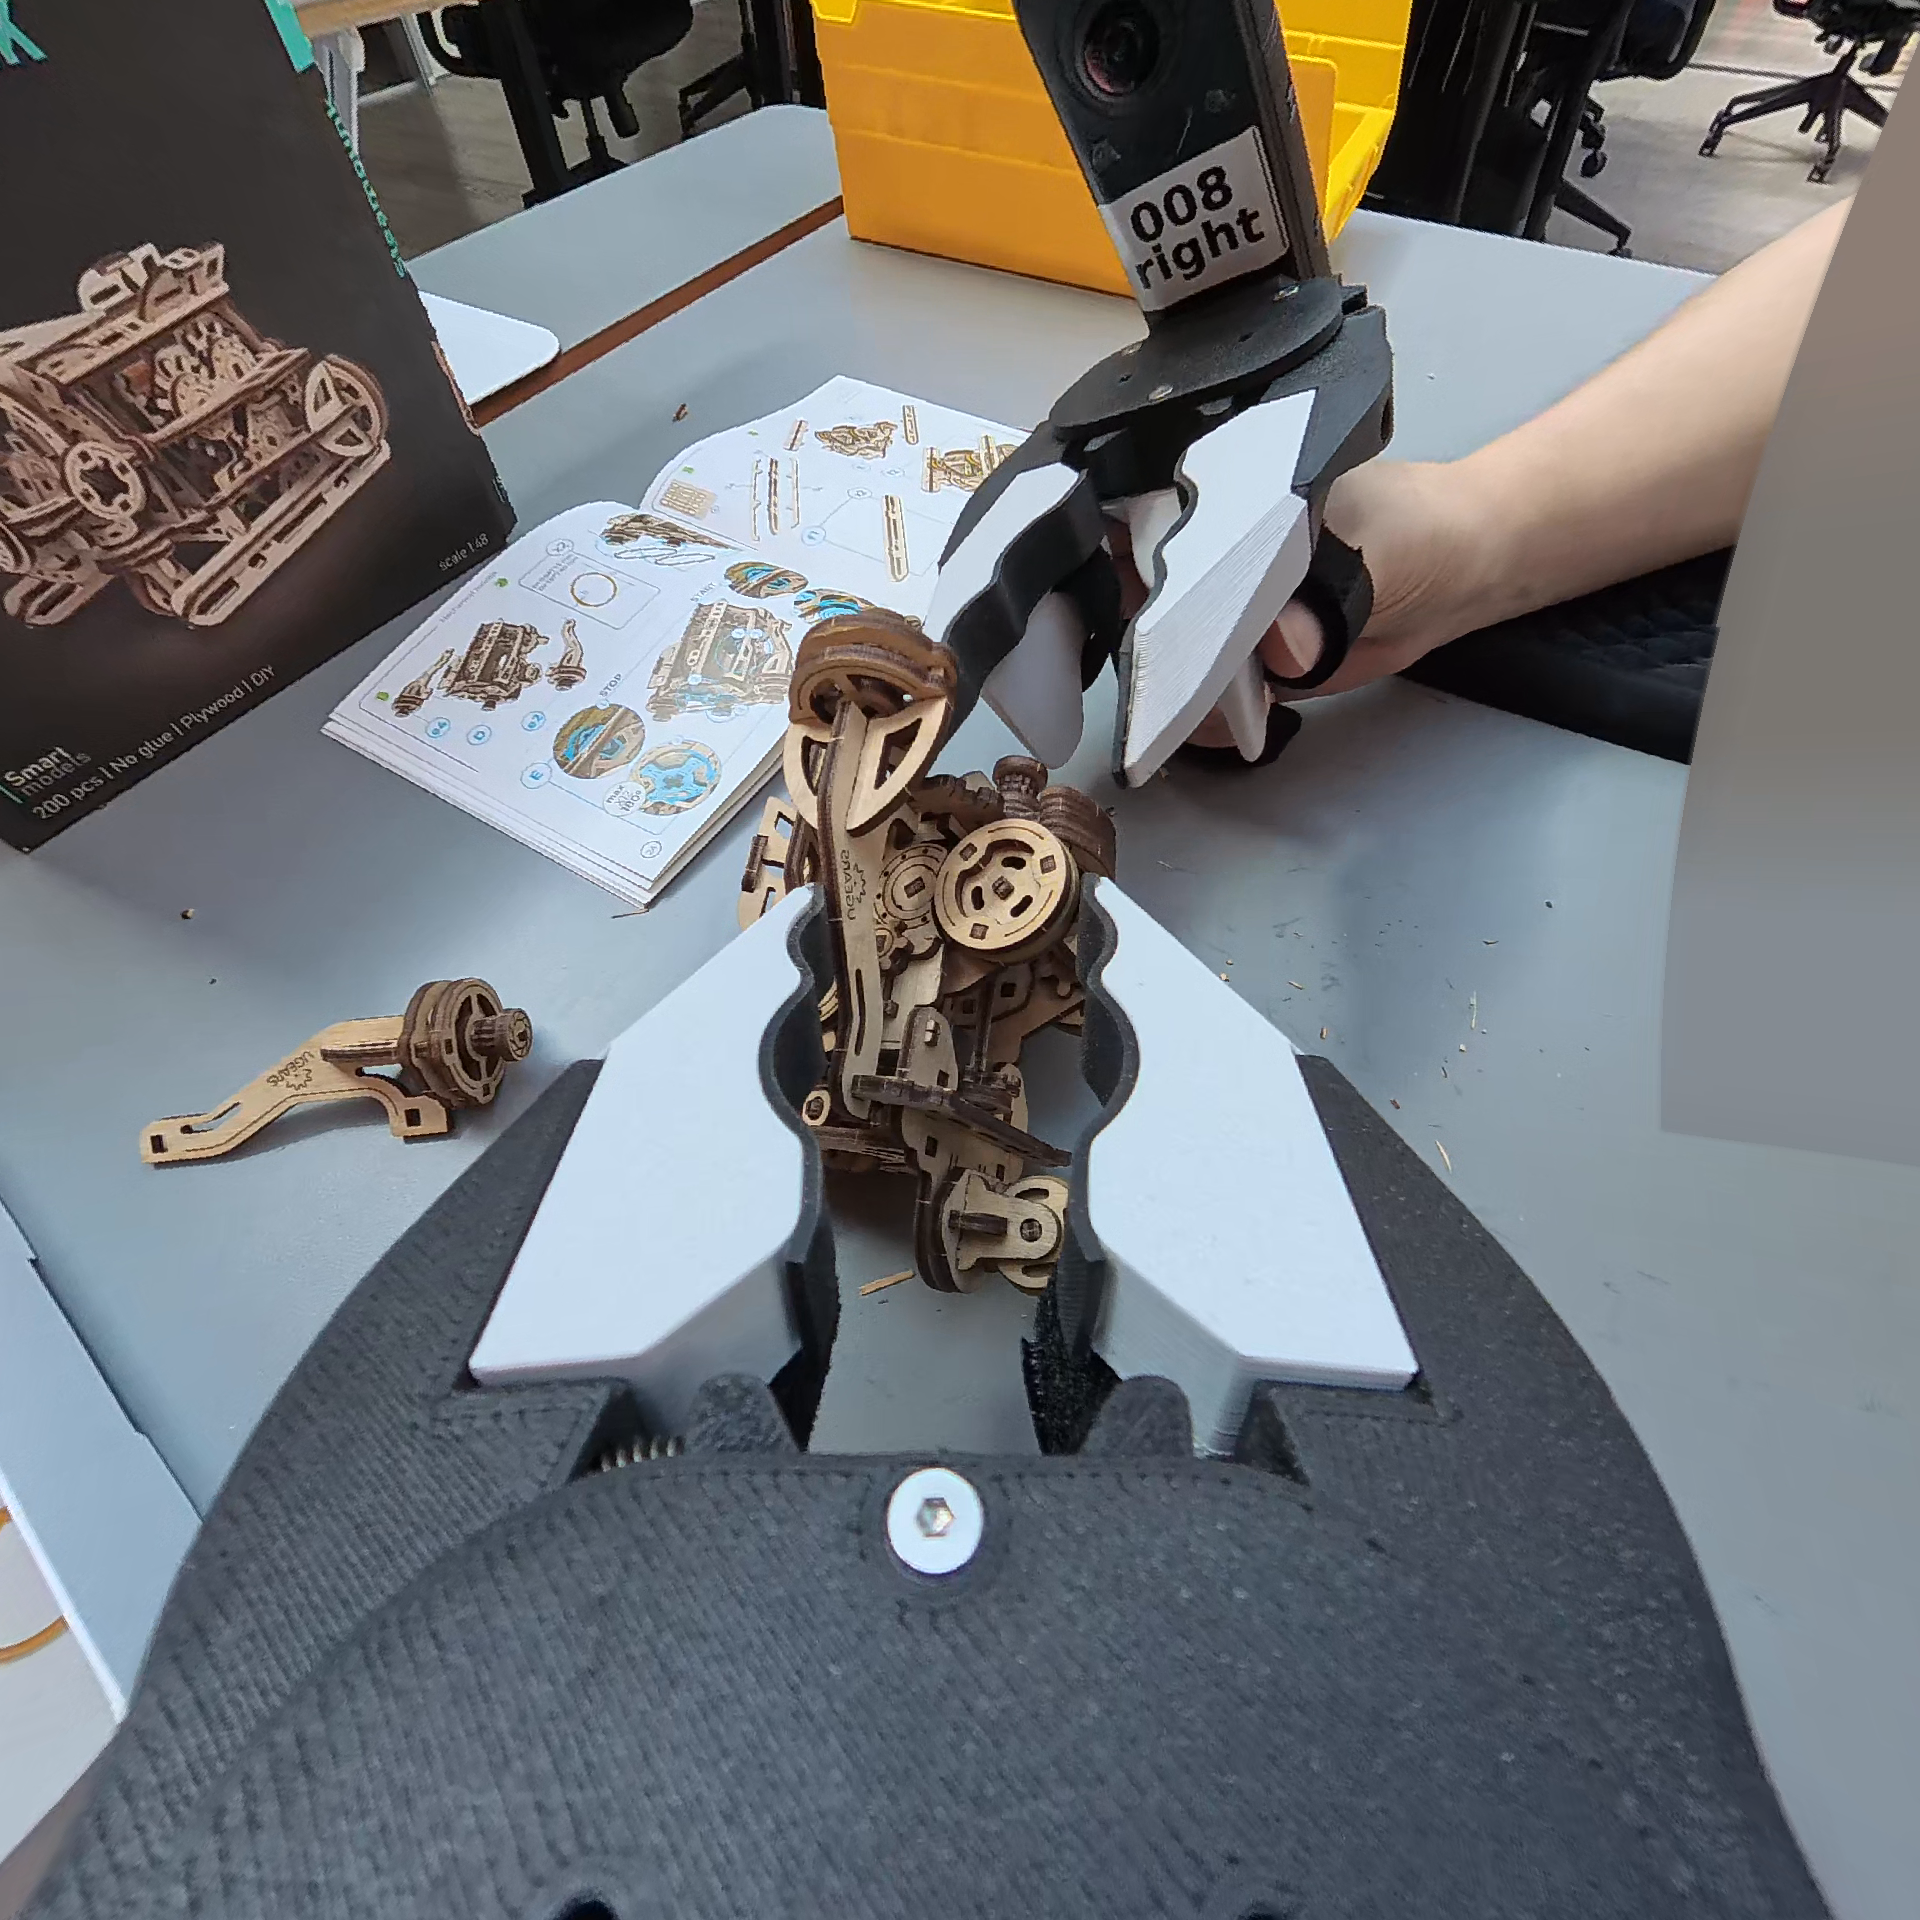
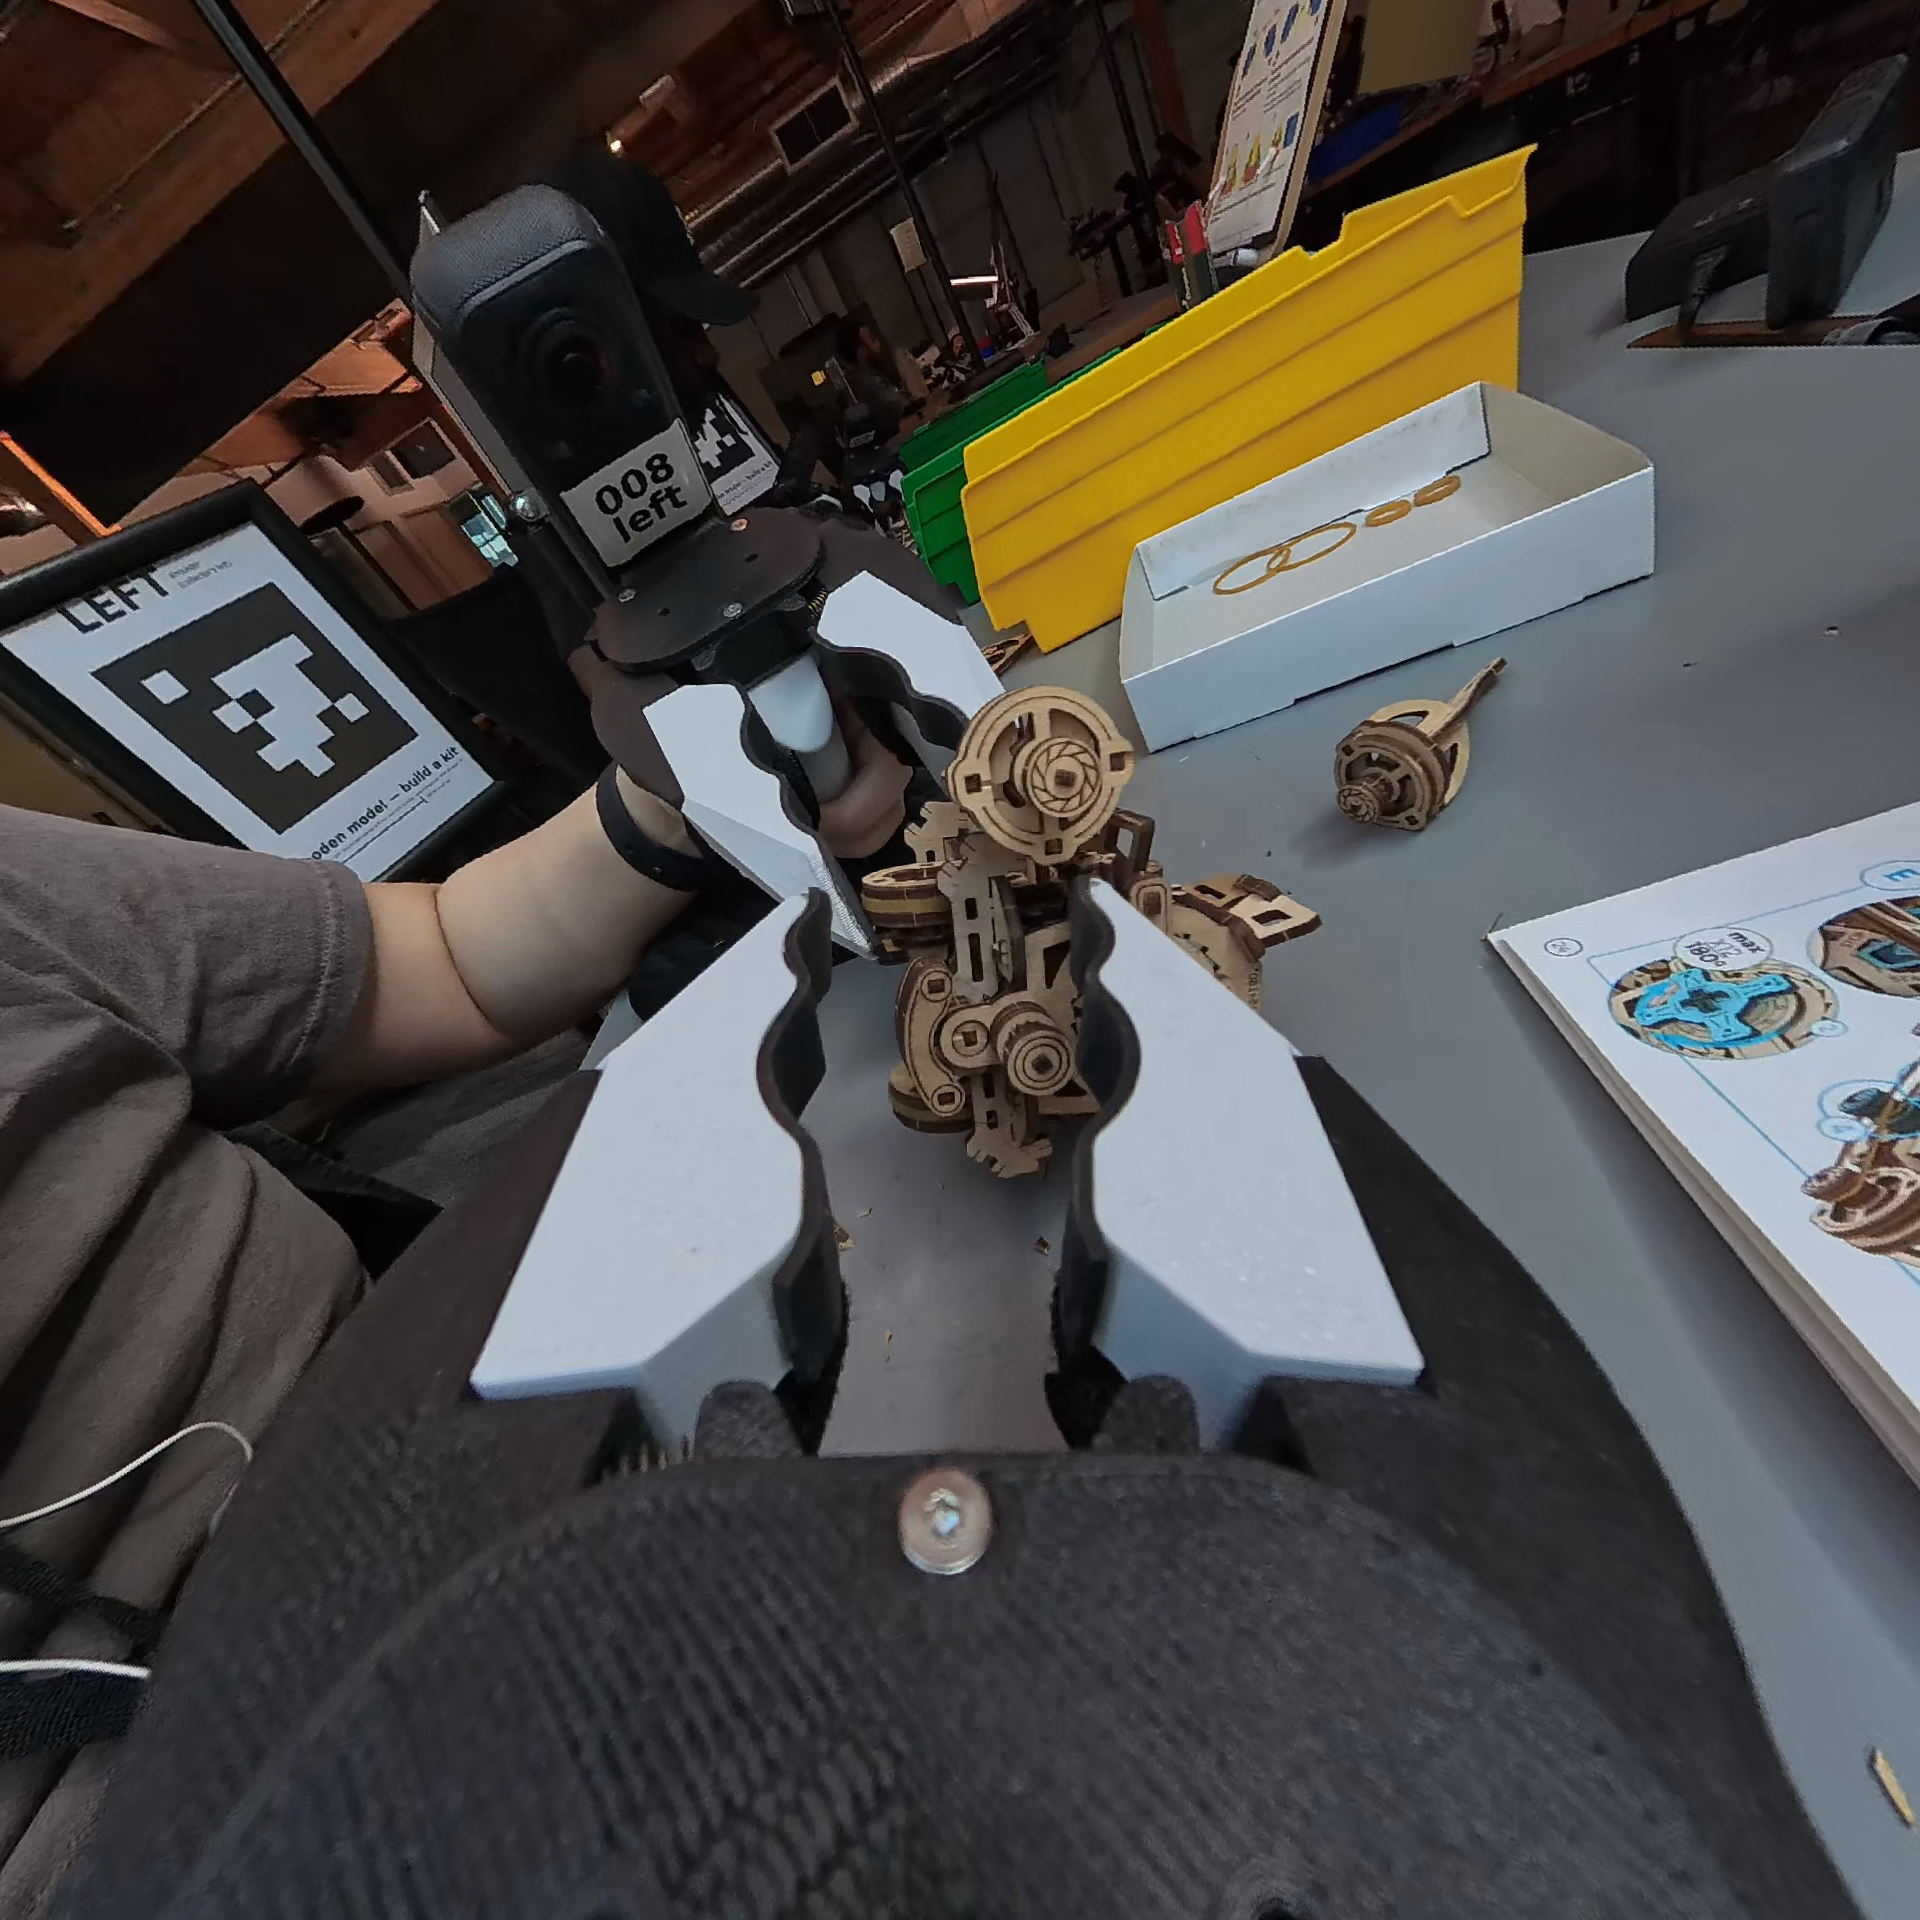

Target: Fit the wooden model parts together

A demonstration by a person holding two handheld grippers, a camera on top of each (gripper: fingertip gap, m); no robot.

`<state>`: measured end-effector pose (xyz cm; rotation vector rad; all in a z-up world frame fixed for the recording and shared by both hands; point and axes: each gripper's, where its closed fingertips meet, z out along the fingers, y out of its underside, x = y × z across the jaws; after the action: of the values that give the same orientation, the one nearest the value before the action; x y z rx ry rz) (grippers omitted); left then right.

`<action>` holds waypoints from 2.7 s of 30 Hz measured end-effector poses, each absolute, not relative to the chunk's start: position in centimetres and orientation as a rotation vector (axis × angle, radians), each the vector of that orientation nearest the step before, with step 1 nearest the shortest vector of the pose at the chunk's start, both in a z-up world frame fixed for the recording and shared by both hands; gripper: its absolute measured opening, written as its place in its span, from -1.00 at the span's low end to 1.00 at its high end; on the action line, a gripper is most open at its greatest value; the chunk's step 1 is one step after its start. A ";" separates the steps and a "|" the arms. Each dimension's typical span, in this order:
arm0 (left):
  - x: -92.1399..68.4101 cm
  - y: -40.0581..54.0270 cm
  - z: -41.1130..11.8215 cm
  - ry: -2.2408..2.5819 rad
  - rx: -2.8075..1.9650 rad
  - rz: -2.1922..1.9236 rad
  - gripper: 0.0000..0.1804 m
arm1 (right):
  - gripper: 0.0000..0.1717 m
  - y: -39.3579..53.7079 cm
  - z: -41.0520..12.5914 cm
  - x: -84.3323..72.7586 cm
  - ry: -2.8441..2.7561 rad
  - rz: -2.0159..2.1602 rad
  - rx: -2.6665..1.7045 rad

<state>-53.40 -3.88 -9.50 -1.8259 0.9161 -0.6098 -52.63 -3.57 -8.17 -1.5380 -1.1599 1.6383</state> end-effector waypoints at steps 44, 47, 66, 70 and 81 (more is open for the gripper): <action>-53.8 -3.7 -9.5 0.857 -1.825 -0.632 -0.50 | -0.77 -2.3 -8.6 -54.0 -0.830 1.678 -1.710; -53.7 -3.7 -9.5 0.861 -1.820 -0.625 -0.50 | -0.77 -2.3 -8.6 -54.0 -0.811 1.675 -1.710; -53.5 -4.1 -9.5 0.876 -1.797 -0.616 -0.51 | -0.78 -2.6 -8.5 -53.8 -0.834 1.601 -1.672; -53.5 -4.2 -9.5 0.883 -1.791 -0.613 -0.51 | -0.80 -2.8 -8.5 -53.7 -0.863 1.567 -1.660; -53.4 -4.4 -9.5 0.892 -1.778 -0.601 -0.51 | -0.83 -2.9 -8.3 -53.6 -0.884 1.509 -1.632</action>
<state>-53.41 -4.41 -9.48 -1.7779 0.8915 -0.6006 -53.62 -2.89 -8.30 -1.6325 -0.8844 1.5091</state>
